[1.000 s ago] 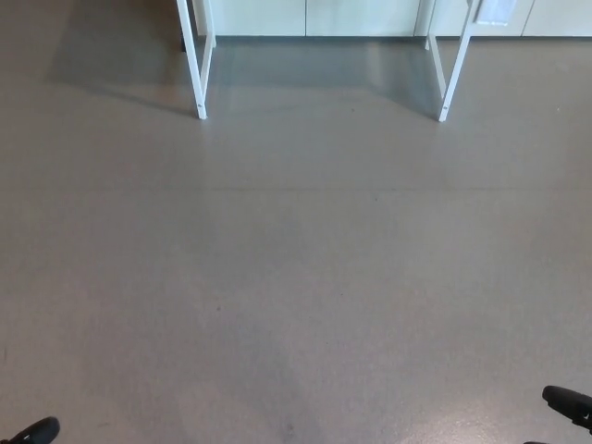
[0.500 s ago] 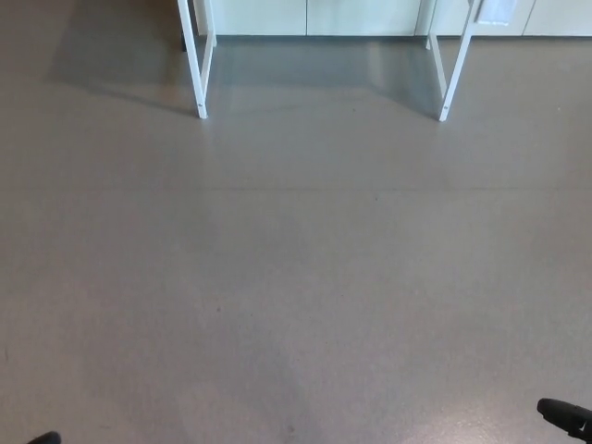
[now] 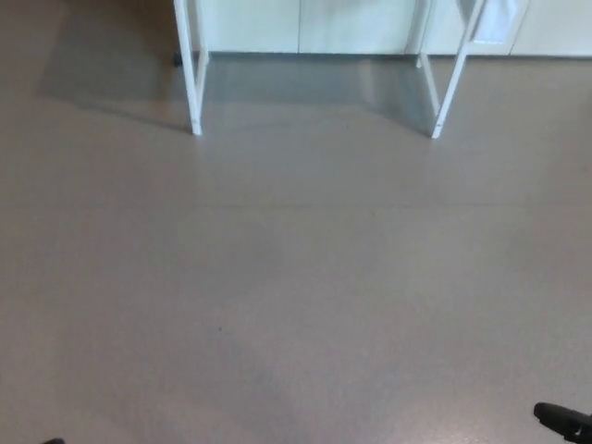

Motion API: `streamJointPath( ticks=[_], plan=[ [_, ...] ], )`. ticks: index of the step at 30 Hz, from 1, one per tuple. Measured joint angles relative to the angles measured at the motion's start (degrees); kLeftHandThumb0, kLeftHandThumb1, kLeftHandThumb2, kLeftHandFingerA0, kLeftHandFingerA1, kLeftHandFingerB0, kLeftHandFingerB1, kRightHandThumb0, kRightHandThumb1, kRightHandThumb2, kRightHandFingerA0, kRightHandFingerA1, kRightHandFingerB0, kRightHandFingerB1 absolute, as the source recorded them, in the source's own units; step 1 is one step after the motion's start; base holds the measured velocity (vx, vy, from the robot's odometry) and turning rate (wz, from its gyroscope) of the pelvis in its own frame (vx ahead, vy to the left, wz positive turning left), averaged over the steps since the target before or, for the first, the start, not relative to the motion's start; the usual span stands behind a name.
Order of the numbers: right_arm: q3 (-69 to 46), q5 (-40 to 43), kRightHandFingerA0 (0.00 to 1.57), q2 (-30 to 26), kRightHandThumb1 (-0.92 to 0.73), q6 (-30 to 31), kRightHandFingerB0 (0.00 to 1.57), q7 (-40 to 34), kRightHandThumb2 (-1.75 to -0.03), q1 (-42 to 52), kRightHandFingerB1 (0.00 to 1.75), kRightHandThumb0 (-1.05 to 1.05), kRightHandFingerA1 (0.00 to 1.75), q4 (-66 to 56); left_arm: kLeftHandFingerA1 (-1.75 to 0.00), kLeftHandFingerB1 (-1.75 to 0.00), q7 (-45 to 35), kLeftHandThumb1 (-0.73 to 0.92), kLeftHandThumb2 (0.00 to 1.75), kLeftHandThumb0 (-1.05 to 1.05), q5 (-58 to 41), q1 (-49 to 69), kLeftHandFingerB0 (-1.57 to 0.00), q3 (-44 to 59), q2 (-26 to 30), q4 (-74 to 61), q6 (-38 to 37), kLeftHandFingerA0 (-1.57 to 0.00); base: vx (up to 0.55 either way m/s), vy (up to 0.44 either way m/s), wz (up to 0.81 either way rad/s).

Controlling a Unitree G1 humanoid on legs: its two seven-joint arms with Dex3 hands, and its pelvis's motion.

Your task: The robot walks towards a desk on which an eraser is kept on the left hand side and a container is kept on the right hand side. The robot picks up the eraser using its left hand and places it in the container.

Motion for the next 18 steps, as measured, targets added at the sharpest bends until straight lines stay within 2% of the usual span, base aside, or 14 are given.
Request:
streamJointPath(
  ticks=[8,18],
  plan=[
    [0.5,-0.1,0.65,0.0,-0.46,-0.1,0.46,0.0,-0.54,0.2,0.52,-0.26,0.65,-0.1,-0.48,-0.4,0.0,0.57,0.57,-0.17,0.0,0.1,-0.48,-0.2,0.4,0.2,-0.1,-0.56,0.18,0.008,0.07],
    [0.6,-0.1,0.69,-0.9,-0.45,-0.3,0.5,0.0,-0.53,0.3,0.53,-0.27,0.67,0.2,-0.49,-0.4,0.3,0.59,0.57,-0.17,0.9,0.6,-0.48,-1.3,-0.1,1.4,-1.6,-0.56,0.2,-0.224,0.19]
  ],
)
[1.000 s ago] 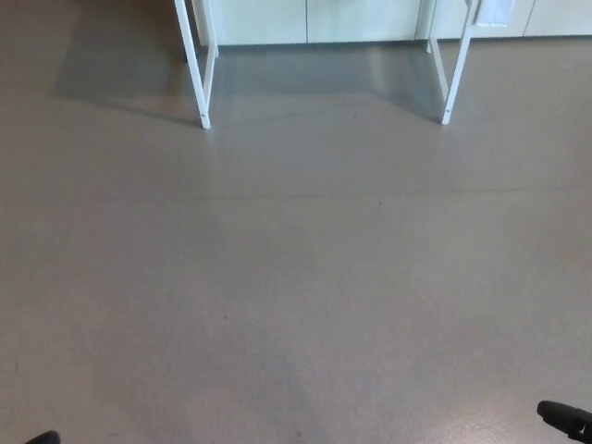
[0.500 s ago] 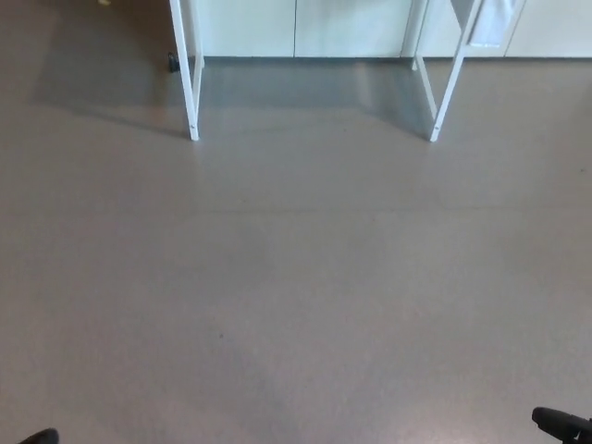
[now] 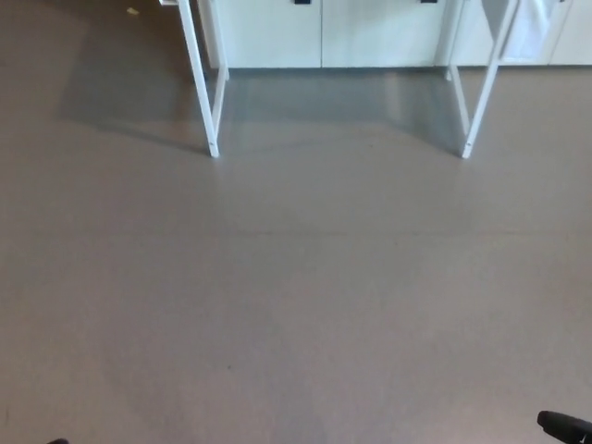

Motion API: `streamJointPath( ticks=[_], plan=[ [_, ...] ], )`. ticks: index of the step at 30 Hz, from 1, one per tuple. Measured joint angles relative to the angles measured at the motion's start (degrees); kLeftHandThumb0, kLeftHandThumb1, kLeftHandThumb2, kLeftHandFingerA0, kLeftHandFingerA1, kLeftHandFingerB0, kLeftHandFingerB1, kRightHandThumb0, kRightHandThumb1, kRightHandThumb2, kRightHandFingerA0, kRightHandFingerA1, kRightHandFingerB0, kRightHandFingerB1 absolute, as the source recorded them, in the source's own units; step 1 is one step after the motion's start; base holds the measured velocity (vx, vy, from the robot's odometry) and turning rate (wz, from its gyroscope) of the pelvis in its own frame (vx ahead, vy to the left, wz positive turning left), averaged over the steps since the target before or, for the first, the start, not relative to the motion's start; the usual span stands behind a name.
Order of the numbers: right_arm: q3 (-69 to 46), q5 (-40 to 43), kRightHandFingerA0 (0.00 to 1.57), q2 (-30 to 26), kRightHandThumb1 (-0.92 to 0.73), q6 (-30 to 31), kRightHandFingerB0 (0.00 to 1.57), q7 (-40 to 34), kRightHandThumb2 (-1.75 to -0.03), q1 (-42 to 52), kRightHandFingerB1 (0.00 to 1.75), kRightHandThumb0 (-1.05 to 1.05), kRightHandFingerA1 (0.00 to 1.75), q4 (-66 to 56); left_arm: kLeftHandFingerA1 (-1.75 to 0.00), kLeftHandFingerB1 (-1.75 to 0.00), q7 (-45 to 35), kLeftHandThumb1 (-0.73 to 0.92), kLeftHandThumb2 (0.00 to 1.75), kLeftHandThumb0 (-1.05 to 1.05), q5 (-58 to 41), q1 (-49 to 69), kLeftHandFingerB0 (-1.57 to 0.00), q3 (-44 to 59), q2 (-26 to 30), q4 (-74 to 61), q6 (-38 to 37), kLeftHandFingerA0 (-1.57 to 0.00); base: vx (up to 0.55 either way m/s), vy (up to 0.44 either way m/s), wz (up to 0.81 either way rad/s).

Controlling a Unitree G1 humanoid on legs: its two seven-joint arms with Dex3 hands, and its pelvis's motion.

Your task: The robot walks towards a desk on which an eraser is kept on the left hand side and a container is kept on the right hand side. The robot picks up the eraser using its left hand and places it in the container.

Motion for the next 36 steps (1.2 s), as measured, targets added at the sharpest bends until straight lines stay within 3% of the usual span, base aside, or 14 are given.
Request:
streamJointPath(
  ticks=[18,36],
  plan=[
    [1.1,0.0,0.71,0.1,-0.45,-0.5,0.48,0.6,-0.53,0.0,0.52,-0.28,0.66,0.6,-0.47,-0.4,1.3,0.59,0.57,-0.19,1.9,1.4,-0.5,-1.5,0.9,0.2,-3.4,-0.58,0.29,0.131,-0.1],
    [1.7,-1.1,0.71,-0.7,-0.44,-0.8,0.49,0.6,-0.53,-0.4,0.53,-0.33,0.66,0.7,-0.46,-0.39,2.2,0.59,0.57,-0.21,4.1,2.2,-0.5,-2.6,1.0,3.6,-8.8,-0.6,0.33,-0.039,0.12]
  ],
)
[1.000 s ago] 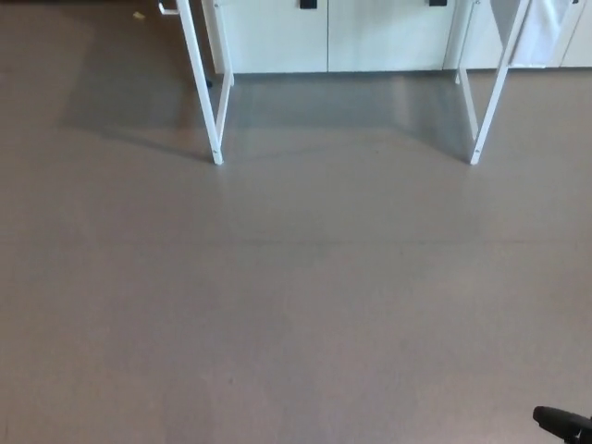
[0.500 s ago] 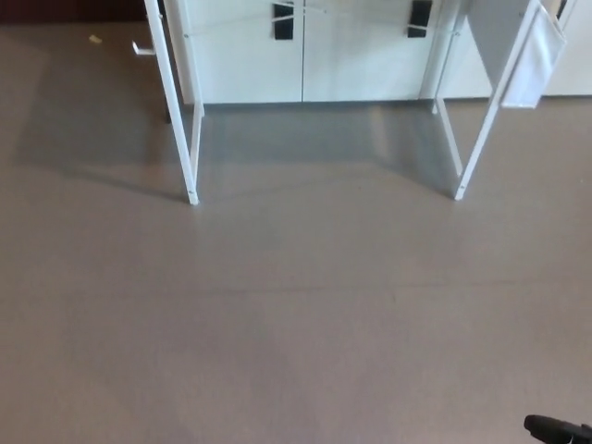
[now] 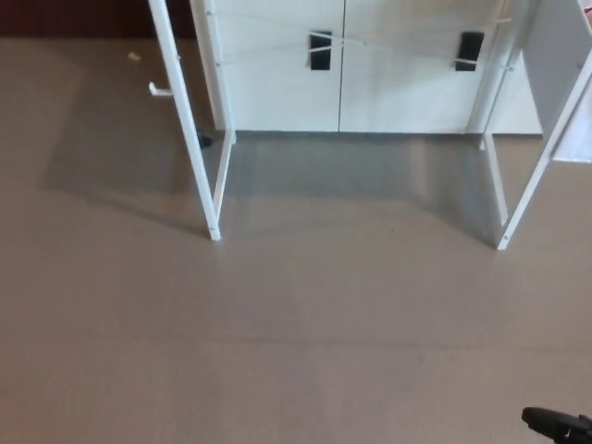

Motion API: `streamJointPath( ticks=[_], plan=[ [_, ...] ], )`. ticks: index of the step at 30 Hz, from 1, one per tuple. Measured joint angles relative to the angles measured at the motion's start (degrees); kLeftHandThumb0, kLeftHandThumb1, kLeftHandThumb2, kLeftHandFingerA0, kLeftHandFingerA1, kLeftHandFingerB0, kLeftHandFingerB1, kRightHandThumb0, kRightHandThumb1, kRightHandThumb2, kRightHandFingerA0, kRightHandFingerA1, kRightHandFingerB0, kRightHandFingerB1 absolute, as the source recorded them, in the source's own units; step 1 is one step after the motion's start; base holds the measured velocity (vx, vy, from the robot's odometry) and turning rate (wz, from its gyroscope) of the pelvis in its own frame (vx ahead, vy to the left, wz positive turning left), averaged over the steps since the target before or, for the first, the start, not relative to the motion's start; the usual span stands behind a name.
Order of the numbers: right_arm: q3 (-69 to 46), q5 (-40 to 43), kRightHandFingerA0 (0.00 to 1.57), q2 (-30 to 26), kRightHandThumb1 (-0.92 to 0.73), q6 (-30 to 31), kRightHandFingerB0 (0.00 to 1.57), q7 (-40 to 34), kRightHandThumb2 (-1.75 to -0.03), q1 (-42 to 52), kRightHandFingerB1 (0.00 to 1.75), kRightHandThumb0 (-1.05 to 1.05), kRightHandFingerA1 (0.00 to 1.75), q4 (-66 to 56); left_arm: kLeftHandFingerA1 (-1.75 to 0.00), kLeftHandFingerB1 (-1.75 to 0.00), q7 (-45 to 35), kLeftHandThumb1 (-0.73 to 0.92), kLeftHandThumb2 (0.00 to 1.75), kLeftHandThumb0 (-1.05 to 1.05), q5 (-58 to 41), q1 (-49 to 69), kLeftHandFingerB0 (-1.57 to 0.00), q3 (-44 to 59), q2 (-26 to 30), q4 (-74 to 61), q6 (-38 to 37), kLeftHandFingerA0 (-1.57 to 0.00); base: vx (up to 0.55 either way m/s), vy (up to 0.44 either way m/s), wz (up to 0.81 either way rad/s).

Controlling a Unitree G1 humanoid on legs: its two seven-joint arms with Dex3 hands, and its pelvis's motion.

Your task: The robot walks towards a desk on which an eraser is kept on the left hand side and a container is kept on the right hand side. The robot picks up the eraser using its left hand and places it in the container.

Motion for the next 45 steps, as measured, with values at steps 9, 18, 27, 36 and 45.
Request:
streamJointPath(
  ticks=[9,18,27,36,45],
  plan=[
    [1.2,-0.6,0.72,-0.5,-0.44,-0.5,0.5,0.2,-0.53,0.2,0.54,-0.36,0.66,0.3,-0.46,-0.38,0.2,0.6,0.58,-0.2,0.1,0.2,-0.49,-0.7,-1.4,-1.0,-1.3,-0.56,0.36,0.222,-0.16],
    [1.6,-0.7,0.63,0.1,-0.46,-0.8,0.47,-0.1,-0.54,1.4,0.53,-0.34,0.65,-0.6,-0.46,-0.39,1.7,0.56,0.57,-0.22,0.0,0.7,-0.5,-3.0,-4.7,-5.1,-1.3,-0.57,0.3,-0.038,0.11],
    [0.8,-0.7,0.54,0.4,-0.45,-0.7,0.43,-1.1,-0.54,1.0,0.54,-0.34,0.66,-1.9,-0.46,-0.39,2.6,0.56,0.57,-0.21,0.9,0.3,-0.48,-3.9,-4.9,-3.1,-1.3,-0.56,0.33,-0.143,0.11],
    [1.1,-0.7,0.54,1.2,-0.45,-0.3,0.44,-1.7,-0.54,1.7,0.55,-0.33,0.65,-2.3,-0.47,-0.39,3.3,0.53,0.57,-0.21,1.6,0.8,-0.54,-5.9,-6.7,-4.8,-1.4,-0.56,0.39,0.054,-0.14],
    [1.7,-0.7,0.55,1.5,-0.43,-0.2,0.46,-1.6,-0.53,1.4,0.56,-0.39,0.68,-2.7,-0.44,-0.38,4.7,0.53,0.57,-0.28,3.3,0.8,-0.54,-6.4,-5.7,-2.5,-2.6,-0.6,0.36,-0.026,0.04]
  ],
)
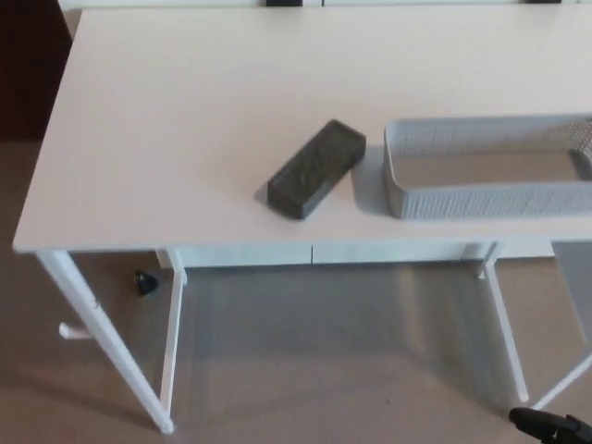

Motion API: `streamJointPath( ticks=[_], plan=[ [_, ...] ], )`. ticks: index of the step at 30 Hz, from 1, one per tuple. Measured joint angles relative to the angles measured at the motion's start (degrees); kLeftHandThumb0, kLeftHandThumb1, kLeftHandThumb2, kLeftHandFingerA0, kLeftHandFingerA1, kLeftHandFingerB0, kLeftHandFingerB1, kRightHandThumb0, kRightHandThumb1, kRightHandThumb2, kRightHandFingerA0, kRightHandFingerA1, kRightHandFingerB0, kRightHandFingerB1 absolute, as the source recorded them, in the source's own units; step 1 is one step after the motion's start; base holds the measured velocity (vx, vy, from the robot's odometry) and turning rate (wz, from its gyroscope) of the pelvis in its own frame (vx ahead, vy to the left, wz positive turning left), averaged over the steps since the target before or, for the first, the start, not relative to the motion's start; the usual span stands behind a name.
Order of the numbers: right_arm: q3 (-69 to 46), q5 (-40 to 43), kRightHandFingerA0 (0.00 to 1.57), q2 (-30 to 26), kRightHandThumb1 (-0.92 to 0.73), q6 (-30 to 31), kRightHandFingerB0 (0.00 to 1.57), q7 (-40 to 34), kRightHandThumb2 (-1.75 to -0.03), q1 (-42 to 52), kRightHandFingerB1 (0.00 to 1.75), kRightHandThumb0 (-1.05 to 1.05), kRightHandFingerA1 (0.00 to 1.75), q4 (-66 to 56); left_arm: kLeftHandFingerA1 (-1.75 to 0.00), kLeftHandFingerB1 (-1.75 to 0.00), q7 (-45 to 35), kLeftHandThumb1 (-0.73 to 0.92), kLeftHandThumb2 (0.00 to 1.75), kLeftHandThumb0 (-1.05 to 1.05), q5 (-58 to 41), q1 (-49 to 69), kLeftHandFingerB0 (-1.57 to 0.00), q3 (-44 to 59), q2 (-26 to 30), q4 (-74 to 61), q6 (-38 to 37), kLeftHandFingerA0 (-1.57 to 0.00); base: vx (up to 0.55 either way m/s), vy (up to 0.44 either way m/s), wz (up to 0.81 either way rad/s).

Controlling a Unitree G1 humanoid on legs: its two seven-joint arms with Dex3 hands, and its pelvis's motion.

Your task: The robot walks towards a desk on which an eraser is kept on the left hand side and a container is kept on the right hand side. The robot picks up the eraser using its left hand and places it in the container.

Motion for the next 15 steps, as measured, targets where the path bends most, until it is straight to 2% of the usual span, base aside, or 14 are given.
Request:
streamJointPath(
  ticks=[8,15],
  plan=[
    [-0.2,0.0,0.54,-0.3,-0.44,0.0,0.44,-0.1,-0.54,-0.1,0.55,-0.38,0.67,0.2,-0.45,-0.38,2.3,0.52,0.56,-0.29,4.3,0.5,-0.52,-3.1,1.7,1.6,-4.4,-0.58,0.26,-0.204,0.19],
    [-0.1,0.0,0.56,-0.3,-0.46,0.0,0.45,-0.1,-0.54,-0.4,0.55,-0.32,0.67,0.3,-0.44,-0.38,4.2,0.51,0.56,-0.28,7.3,0.4,-0.52,-4.4,2.5,3.6,-8.2,-0.6,0.13,-0.024,-0.05]
  ],
)
